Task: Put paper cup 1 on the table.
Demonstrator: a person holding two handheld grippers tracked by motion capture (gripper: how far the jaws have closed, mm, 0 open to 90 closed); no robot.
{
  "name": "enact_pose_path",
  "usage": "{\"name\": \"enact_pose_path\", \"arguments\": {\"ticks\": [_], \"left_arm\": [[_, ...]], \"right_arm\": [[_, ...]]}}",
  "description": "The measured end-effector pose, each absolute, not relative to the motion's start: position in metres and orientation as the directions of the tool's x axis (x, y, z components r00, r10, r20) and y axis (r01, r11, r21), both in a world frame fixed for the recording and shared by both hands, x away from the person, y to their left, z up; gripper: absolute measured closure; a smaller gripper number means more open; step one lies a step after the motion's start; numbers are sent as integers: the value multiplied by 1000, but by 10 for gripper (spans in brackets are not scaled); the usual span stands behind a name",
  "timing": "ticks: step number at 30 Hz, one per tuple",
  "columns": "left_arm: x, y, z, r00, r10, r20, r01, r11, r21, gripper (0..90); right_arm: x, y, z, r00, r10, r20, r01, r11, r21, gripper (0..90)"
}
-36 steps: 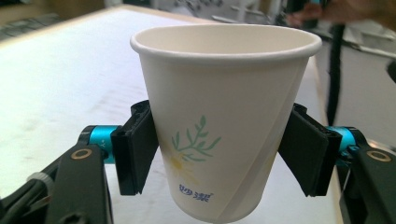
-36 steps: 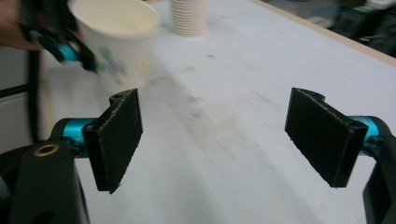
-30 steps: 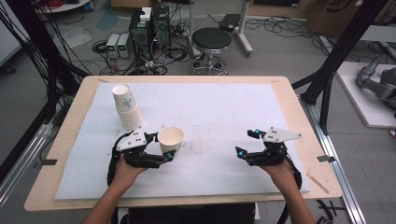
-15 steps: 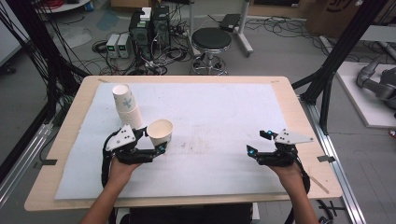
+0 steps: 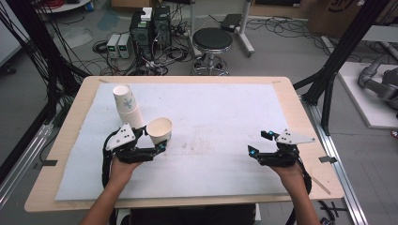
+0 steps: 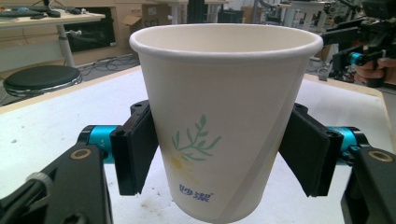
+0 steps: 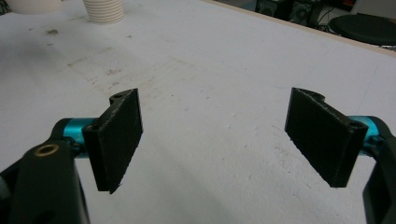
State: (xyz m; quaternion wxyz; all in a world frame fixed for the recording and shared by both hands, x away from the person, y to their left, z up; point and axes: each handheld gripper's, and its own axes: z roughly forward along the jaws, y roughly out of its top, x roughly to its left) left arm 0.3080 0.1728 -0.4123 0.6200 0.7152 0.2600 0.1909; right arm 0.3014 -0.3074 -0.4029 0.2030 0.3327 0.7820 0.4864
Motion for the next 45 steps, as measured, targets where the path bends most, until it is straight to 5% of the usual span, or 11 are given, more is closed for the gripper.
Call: {"name": "enact_pose_path", "arguments": {"ticks": [23,45], "left_arm": [[385,138,-429,712,695,-102,202,-64,977,314],[409,117,-448,616,787,25,355,-306,883,323]], "right_arm": [[301,-305,-404,-715,699,7,318,317,893,197],[300,-305,-404,-718,696,17,326,314,892,197]]}}
